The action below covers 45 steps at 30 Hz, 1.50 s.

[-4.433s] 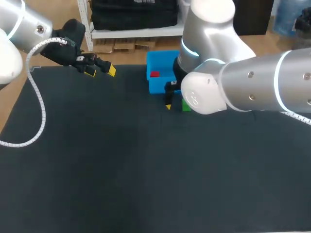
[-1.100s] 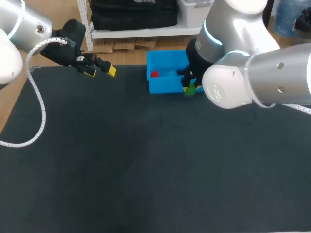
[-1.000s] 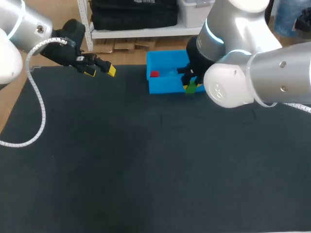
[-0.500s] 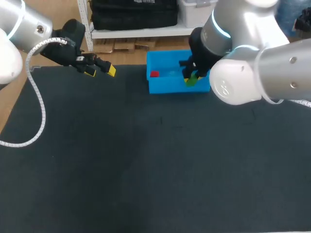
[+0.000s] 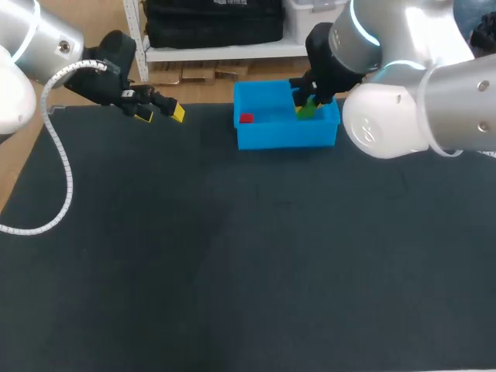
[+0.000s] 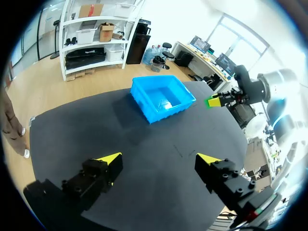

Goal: Use the left arm to pick the red cube and place it into the blue plastic box first, then use the right arm to grasp the green cube and put it into the same blue plastic box after the first action is fully finished.

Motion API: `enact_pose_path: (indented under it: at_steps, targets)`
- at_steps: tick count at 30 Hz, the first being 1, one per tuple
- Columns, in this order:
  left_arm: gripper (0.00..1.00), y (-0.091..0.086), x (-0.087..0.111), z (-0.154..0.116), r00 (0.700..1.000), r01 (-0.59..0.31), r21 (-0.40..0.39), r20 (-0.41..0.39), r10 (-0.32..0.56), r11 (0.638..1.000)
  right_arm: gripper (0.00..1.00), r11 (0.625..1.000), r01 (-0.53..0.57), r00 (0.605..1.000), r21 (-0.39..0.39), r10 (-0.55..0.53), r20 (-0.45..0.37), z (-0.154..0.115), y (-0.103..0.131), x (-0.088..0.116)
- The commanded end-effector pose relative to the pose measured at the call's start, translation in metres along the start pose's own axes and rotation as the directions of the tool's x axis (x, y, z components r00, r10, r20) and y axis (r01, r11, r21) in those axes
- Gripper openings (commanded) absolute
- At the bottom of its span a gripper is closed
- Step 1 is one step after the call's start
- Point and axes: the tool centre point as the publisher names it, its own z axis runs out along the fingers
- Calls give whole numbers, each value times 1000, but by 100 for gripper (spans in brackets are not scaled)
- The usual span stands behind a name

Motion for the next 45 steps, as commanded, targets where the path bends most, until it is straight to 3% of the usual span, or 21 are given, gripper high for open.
enact_pose_path:
  at_steps: [1, 21, 45]
  targets:
    - [100, 0, 1, 0, 1000, -2, 3, 4, 2, 1000, 0, 1000, 4, 1000, 2, -4, 14, -8, -1, 0]
    - [100, 0, 1, 0, 1000, -2, 3, 4, 2, 1000, 0, 997, 75, 995, 26, -77, 64, -9, -2, -41]
    - [100, 0, 1, 0, 1000, -2, 3, 4, 2, 1000, 0, 982, 155, 982, 103, -165, 87, 4, -13, -75]
